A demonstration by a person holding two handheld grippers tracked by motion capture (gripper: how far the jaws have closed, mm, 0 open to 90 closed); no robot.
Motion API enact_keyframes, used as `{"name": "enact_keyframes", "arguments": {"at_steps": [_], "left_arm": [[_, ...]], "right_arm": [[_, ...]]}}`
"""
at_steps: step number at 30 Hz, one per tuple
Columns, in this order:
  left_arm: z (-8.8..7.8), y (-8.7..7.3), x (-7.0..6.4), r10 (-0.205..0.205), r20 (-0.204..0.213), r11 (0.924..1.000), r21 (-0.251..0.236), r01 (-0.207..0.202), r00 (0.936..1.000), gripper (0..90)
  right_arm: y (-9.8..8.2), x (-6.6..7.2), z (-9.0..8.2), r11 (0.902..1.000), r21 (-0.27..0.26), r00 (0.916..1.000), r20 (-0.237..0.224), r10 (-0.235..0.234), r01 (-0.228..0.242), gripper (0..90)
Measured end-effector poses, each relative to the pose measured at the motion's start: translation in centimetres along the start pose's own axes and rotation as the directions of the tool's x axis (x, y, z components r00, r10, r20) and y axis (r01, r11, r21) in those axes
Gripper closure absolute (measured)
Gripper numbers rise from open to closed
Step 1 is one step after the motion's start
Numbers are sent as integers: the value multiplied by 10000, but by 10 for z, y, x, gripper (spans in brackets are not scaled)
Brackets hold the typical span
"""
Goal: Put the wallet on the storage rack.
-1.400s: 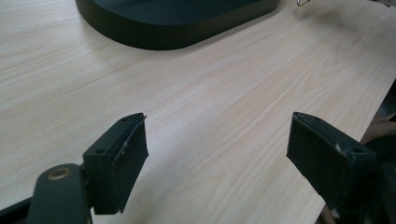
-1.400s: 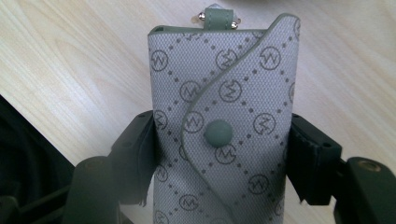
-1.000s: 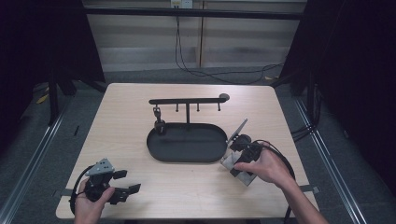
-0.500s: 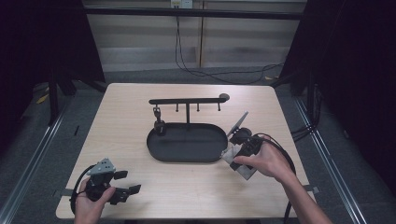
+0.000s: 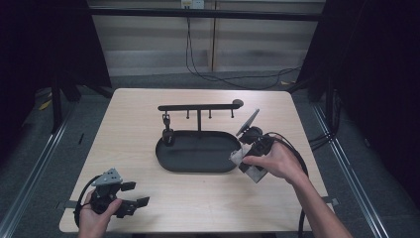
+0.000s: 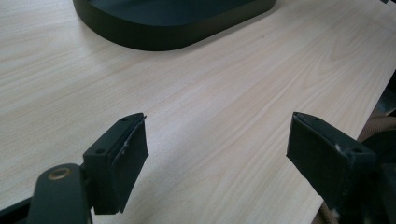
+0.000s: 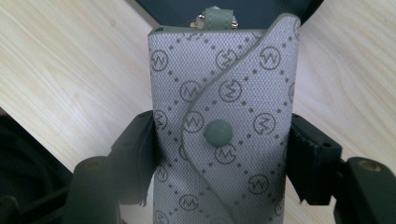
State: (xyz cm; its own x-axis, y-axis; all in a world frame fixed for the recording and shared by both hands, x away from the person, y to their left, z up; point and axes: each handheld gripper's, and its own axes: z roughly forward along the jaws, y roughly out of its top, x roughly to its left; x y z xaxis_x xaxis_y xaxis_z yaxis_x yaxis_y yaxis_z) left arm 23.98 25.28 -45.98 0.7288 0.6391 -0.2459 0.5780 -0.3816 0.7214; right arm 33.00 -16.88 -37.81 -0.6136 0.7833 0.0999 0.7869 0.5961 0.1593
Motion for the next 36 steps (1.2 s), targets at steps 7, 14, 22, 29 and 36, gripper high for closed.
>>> {"name": "enact_keyframes", "arguments": {"at_steps": [7, 14, 22, 29, 36], "left_arm": [[-1, 0, 1, -104, -33, 9999, -59, 104, 9999, 201], [-1, 0, 2, -112, -129, 9999, 69, 113, 9999, 200], [-1, 0, 2, -157, -72, 9999, 17, 157, 9999, 201], [-2, 0, 2, -142, -52, 9999, 28, 142, 9999, 200], [-2, 0, 2, -133, -41, 9999, 28, 133, 9999, 201]], "right_arm": [[9, -6, 2, 9988, -308, 9987, -324, 381, -391, 340], [18, -11, 3, 9940, -734, 9956, -532, 773, -811, 340], [28, -13, 5, 9851, -1255, 9908, -814, 1079, -1176, 340], [38, -18, 11, 9809, -1133, 9816, -1256, 1435, -1579, 340], [44, -27, 15, 9674, -1286, 9670, -1624, 1965, -2182, 340]]}}
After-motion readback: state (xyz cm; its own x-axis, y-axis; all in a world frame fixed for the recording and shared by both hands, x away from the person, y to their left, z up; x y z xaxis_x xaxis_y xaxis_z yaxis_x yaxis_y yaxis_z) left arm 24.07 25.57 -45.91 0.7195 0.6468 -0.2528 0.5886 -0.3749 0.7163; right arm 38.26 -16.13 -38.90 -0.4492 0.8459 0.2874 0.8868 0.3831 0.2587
